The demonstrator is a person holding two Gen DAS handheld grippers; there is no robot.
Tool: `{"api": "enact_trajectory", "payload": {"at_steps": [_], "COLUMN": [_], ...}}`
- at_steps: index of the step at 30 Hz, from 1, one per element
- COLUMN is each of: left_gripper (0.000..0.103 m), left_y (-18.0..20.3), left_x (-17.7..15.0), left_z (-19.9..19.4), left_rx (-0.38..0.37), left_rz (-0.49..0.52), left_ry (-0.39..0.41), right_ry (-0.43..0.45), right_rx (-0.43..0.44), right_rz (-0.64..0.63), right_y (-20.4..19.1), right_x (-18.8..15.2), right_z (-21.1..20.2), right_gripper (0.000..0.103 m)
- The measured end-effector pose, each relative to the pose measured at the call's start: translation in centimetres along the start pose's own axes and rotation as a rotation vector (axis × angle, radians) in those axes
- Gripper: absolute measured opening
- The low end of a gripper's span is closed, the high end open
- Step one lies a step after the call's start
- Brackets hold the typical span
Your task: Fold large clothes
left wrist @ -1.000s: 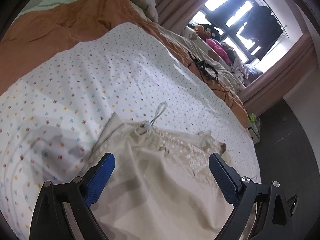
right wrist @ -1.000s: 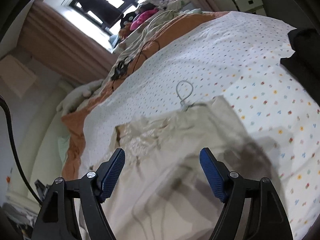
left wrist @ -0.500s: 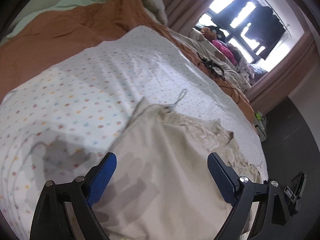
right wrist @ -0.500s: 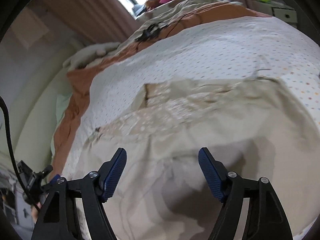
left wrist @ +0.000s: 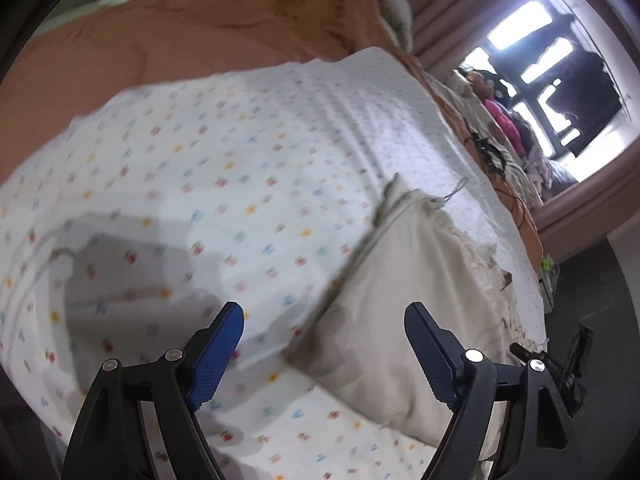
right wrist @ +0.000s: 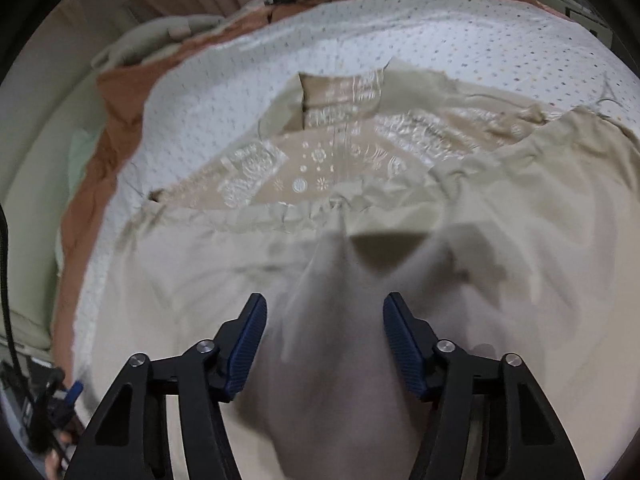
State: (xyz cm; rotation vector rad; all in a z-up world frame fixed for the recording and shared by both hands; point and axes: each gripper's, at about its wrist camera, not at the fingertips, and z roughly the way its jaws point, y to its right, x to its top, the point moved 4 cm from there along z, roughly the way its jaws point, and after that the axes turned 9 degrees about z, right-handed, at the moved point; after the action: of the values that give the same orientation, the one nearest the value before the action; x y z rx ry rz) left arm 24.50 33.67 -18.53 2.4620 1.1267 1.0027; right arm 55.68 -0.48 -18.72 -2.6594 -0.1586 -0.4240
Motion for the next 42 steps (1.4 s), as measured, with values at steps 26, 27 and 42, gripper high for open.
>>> {"api": "enact_trajectory", "payload": {"at_steps": [26, 27, 42], "left_gripper": [0.067, 0.065, 0.018], "left_y": [1.2, 1.3, 1.9], "left_x": [-3.9, -3.9, -3.4], "left_z": [3.8, 4.0, 6.4], "left_rx": [-0.182, -0.190, -0.289], "left_rz": [-0.169, -0.175, -0.233], "left_ry": [-0.134, -0.136, -0.145], "right_ry": [0.109, 0.103, 0.045], "right_rx": [0.075, 0.075, 0.071], "right_rz": [0.089, 0.093, 0.100], "right_y": [0.8, 1.0, 2.1], "right_x": [5.2, 5.2, 4.4], "right_z": [1.9, 2.1, 2.4], "right_gripper": [0.003, 0.003, 0.021]}}
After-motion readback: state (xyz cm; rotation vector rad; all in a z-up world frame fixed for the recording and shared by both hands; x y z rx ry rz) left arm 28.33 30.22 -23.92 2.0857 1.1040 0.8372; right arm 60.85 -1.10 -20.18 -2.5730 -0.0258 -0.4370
